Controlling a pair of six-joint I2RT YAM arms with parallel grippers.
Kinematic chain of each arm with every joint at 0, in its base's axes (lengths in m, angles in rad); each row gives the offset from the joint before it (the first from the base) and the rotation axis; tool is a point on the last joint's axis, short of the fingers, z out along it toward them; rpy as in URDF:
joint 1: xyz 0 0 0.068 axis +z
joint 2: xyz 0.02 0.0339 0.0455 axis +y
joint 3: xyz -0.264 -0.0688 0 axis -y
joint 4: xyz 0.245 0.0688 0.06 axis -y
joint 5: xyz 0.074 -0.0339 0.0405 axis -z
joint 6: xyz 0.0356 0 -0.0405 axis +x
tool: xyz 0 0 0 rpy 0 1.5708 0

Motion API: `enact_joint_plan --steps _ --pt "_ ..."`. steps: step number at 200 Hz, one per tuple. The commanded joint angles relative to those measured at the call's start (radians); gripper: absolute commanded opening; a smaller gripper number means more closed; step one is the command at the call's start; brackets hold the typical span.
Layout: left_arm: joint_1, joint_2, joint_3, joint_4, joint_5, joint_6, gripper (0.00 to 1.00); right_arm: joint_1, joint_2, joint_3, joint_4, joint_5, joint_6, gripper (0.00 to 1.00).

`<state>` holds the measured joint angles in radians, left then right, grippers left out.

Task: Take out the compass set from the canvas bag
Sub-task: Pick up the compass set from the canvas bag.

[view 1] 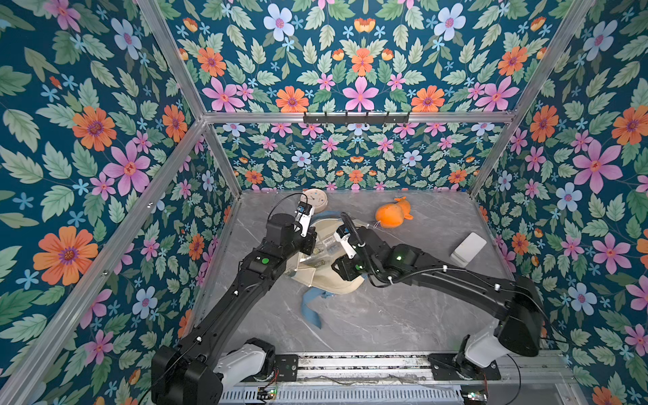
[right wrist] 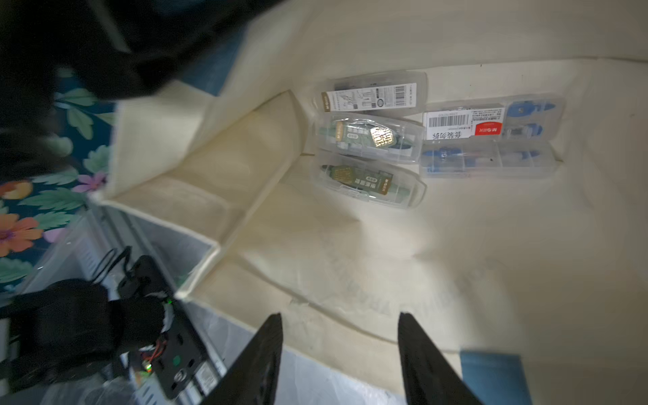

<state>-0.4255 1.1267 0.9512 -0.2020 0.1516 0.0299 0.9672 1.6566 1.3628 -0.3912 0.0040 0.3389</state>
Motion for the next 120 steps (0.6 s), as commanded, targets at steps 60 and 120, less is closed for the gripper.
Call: enact_joint_plan --steps 60,120 --pt "0.000 0.015 0.011 0.007 0.045 -0.002 0.00 -0.010 0.279 0.033 0.379 -0.064 -0.104 0.54" --pt "-0.001 0.035 0.034 0.001 0.066 0.006 0.00 -0.025 0.368 -0.157 0.878 -0.082 -1.045 0.73"
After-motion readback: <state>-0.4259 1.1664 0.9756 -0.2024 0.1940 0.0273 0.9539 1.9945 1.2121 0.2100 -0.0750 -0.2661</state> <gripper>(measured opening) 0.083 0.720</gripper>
